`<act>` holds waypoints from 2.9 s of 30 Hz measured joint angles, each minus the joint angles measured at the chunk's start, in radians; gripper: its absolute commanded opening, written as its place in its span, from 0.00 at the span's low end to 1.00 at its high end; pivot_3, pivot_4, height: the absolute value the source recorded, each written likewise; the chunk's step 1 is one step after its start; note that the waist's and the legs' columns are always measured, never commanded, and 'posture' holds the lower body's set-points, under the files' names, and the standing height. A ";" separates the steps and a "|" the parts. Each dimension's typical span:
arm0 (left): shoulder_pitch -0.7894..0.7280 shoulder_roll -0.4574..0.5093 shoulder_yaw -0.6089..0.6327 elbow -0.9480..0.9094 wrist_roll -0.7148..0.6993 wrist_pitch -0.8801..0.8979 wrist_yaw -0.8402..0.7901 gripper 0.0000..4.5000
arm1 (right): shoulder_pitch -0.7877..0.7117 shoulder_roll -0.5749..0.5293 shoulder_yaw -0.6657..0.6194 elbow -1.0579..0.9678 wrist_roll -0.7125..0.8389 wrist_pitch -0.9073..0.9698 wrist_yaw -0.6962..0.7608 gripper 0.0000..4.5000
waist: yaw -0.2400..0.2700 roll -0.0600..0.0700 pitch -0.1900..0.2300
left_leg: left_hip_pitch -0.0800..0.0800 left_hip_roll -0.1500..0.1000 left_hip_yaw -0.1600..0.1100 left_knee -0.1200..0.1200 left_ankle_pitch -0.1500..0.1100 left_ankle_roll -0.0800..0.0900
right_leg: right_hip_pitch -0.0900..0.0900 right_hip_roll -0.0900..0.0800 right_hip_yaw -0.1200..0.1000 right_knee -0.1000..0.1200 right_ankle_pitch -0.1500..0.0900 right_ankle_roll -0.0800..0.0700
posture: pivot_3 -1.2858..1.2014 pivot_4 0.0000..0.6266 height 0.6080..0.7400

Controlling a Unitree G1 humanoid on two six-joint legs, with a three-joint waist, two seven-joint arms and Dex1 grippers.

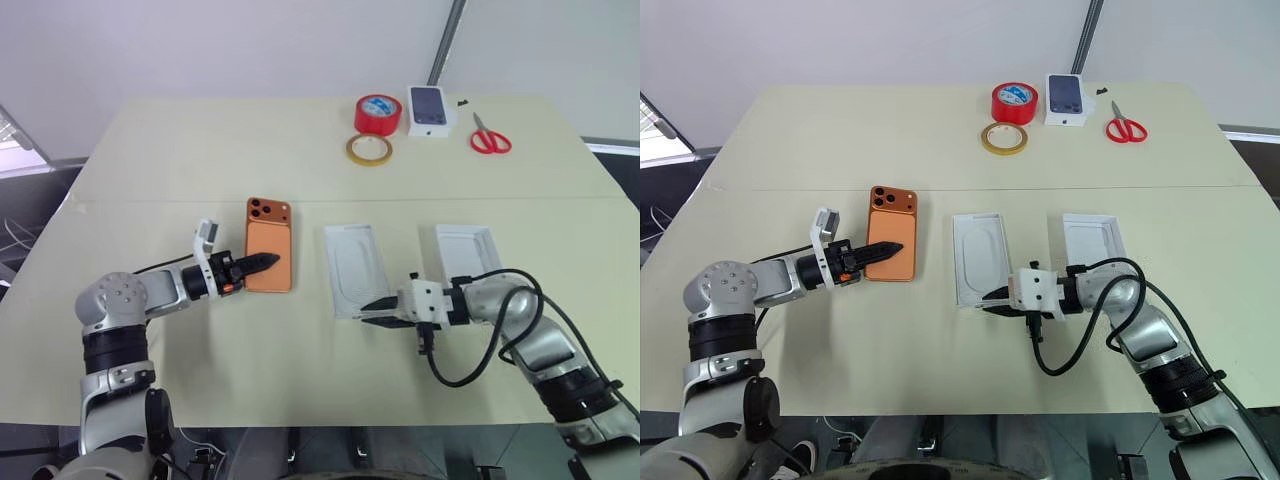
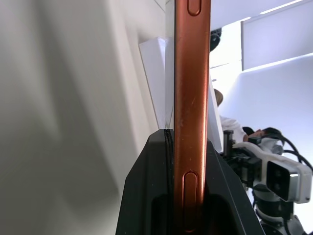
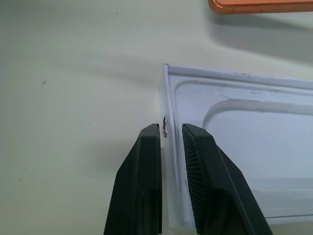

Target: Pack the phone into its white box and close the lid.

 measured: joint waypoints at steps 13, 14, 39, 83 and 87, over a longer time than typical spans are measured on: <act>0.000 -0.009 -0.012 -0.015 -0.008 0.003 0.017 0.00 | -0.006 0.014 0.012 0.023 -0.007 0.001 -0.021 0.00 | -0.001 0.000 0.000 | 0.000 0.000 0.000 0.000 0.000 0.000 | 0.000 0.000 0.000 0.000 0.000 0.000 | 0.52 0.24 1.00; 0.000 -0.014 -0.012 -0.017 -0.010 0.003 0.020 0.00 | -0.012 0.016 0.016 0.023 -0.013 0.000 -0.023 0.00 | -0.002 0.000 0.000 | 0.000 0.000 0.000 0.000 0.000 0.000 | 0.000 0.000 0.000 0.000 0.000 0.000 | 0.52 0.24 1.00; -0.030 -0.158 -0.002 -0.026 -0.026 -0.049 0.168 0.00 | -0.092 0.205 0.048 -0.165 0.003 0.316 -0.154 0.79 | 0.000 -0.001 0.000 | 0.000 0.000 0.000 0.002 0.001 -0.001 | -0.001 0.001 0.000 0.003 0.000 0.000 | 0.52 0.24 1.00; -0.146 -0.005 -0.192 -0.233 -0.042 0.177 0.236 0.91 | -0.124 0.189 -0.017 0.023 0.000 0.206 -0.256 0.80 | -0.003 -0.001 0.000 | 0.002 0.000 0.000 0.002 0.001 -0.002 | 0.000 0.001 0.000 0.004 0.000 0.000 | 0.52 0.24 1.00; -0.147 0.026 -0.193 -0.262 -0.046 0.185 0.216 0.91 | -0.124 0.189 -0.017 0.032 -0.001 0.204 -0.256 0.80 | -0.002 -0.001 0.000 | 0.002 0.000 0.000 0.002 0.001 -0.002 | 0.000 0.001 0.000 0.004 0.000 0.000 | 0.52 0.24 1.00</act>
